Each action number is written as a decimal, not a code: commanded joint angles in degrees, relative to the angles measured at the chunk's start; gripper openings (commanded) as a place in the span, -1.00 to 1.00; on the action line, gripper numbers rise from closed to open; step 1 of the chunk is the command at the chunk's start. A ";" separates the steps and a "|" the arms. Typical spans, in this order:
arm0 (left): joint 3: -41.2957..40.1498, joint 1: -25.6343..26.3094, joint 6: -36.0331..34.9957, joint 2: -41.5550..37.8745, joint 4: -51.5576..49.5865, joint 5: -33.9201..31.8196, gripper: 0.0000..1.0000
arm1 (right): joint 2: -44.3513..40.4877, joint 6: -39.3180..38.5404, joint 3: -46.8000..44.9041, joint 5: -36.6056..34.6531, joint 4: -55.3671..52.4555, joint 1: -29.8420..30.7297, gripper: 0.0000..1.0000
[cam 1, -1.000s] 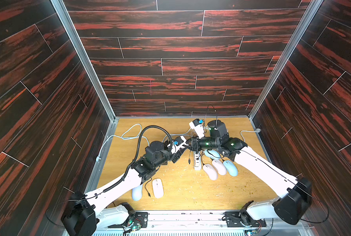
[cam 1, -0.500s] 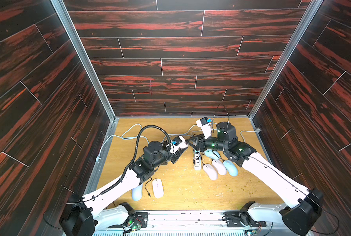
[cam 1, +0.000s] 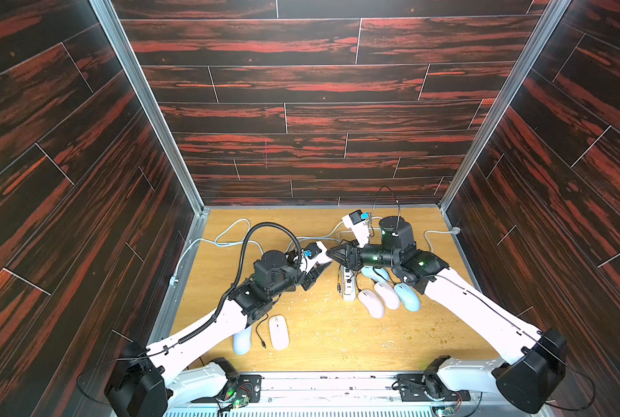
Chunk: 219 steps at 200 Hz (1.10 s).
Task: Unplug the wireless mouse
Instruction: Remove the power cord from the plug.
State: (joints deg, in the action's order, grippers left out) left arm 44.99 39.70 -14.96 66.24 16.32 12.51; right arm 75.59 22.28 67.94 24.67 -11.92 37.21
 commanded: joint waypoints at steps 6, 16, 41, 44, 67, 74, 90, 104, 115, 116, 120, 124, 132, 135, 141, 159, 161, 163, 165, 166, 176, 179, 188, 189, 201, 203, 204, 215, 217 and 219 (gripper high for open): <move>-0.75 -0.21 -0.19 -1.74 2.03 -0.19 -1.00 | 1.08 0.31 -0.52 2.26 0.68 -0.14 -0.63; -0.82 -0.20 -0.15 -1.73 2.13 -0.44 -1.00 | 1.43 0.14 -0.37 2.76 0.50 -0.16 -0.71; -0.70 -0.18 -0.09 -1.73 1.89 0.01 -1.00 | 1.44 0.63 -0.43 3.45 0.90 -0.20 -0.89; -0.70 -0.17 -0.21 -1.73 1.80 0.03 -1.00 | 1.33 0.77 -0.52 3.38 1.05 -0.19 -0.91; -0.89 -0.22 -0.51 -1.78 1.52 -0.39 -1.00 | 0.82 1.07 -0.60 3.10 1.62 -0.20 -1.00; -1.12 -0.24 -0.67 -1.73 1.65 -0.63 -1.00 | 0.64 0.85 -0.53 2.95 1.64 -0.13 -1.00; -1.47 -0.24 -0.64 -1.42 1.87 -1.29 -1.00 | 0.33 0.16 -0.20 2.01 1.18 -0.16 -1.00; -1.44 -0.17 -1.06 -1.37 1.24 -0.94 -1.00 | -0.35 -0.29 0.41 1.16 0.48 -0.25 -1.00; -1.40 -0.22 -1.60 -1.29 0.45 -0.67 -1.00 | -1.04 -0.46 0.78 0.34 0.21 -0.34 -1.00; -1.40 -0.23 -1.67 -1.29 0.37 -0.62 -1.00 | -1.14 -0.47 0.83 0.23 0.22 -0.36 -1.00; -1.45 -0.20 -1.88 -1.29 0.05 -0.62 -1.00 | -1.48 -0.48 0.96 -0.04 0.29 -0.44 -1.00; -1.41 -0.23 -2.14 -1.29 -0.38 -0.51 -1.00 | -1.69 -0.49 1.11 -0.26 0.32 -0.48 -1.00; -1.39 -0.24 -2.62 -1.29 -1.16 -0.47 -1.00 | -2.16 -0.47 1.38 -0.53 0.23 -0.75 -1.00; -1.39 -0.17 -2.74 -1.29 -1.41 -0.47 -1.00 | -2.29 -0.48 1.52 -0.57 0.23 -0.86 -1.00; -1.46 -0.21 -3.12 -1.28 -1.91 -0.58 -1.00 | -2.62 -0.62 1.74 -0.50 0.09 -1.08 -1.00; -1.79 -0.23 -3.85 -1.25 -2.39 -1.08 -1.00 | -3.08 -1.42 2.43 -0.75 -0.66 -1.66 -1.00; -1.91 -0.19 -3.85 -1.25 -2.37 -1.09 -1.00 | -3.21 -1.51 2.52 -0.82 -0.72 -1.69 -1.00; -1.95 -0.25 -3.91 -1.28 -2.42 -1.17 -1.00 | -3.27 -1.60 2.65 -0.89 -0.90 -1.77 -1.00; -1.97 -0.24 -3.91 -1.28 -2.43 -1.18 -1.00 | -3.28 -1.67 2.68 -0.97 -0.97 -1.92 -1.00; -1.95 -0.20 -3.88 -1.29 -2.38 -1.18 -1.00 | -3.27 -1.69 2.70 -0.99 -1.03 -1.94 -1.00; -2.01 -0.18 -3.88 -1.37 -2.43 -1.18 -1.00 | -3.70 -1.78 2.81 -1.36 -1.39 -2.23 -1.00; -2.16 -0.19 -3.87 -1.38 -2.50 -1.20 -1.00 | -3.83 -1.79 2.82 -1.50 -1.43 -2.35 -1.00; -2.11 -0.23 -4.00 -1.46 -2.72 -1.13 -1.00 | -4.29 -1.59 2.65 -2.06 -1.46 -2.54 -1.00; -2.11 -0.19 -4.05 -1.46 -2.75 -1.11 -1.00 | -4.34 -1.57 2.64 -2.11 -1.45 -2.61 -1.00; -2.10 -0.19 -4.22 -1.54 -3.17 -1.24 -1.00 | -4.86 -1.24 2.37 -2.51 -1.20 -2.82 -1.00; -2.12 -0.23 -4.27 -1.55 -3.25 -1.30 -1.00 | -4.91 -1.20 2.37 -2.47 -1.07 -2.77 -1.00; -2.16 -0.23 -4.28 -1.55 -3.28 -1.33 -1.00 | -4.92 -1.20 2.37 -2.49 -1.08 -2.77 -1.00; -2.31 -0.26 -4.50 -1.64 -3.48 -1.66 -1.00 | -5.13 -1.01 2.29 -2.60 -0.83 -2.88 -1.00; -2.40 -0.20 -4.60 -1.64 -3.48 -1.69 -1.00 | -5.11 -0.99 2.28 -2.60 -0.82 -2.88 -1.00; -2.37 -0.23 -4.63 -1.64 -3.48 -1.81 -1.00 | -5.11 -1.05 2.30 -2.58 -0.82 -2.90 -1.00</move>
State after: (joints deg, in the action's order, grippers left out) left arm 43.70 39.75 -18.15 65.91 14.63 11.88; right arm 72.40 21.69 68.10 23.59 -14.09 35.05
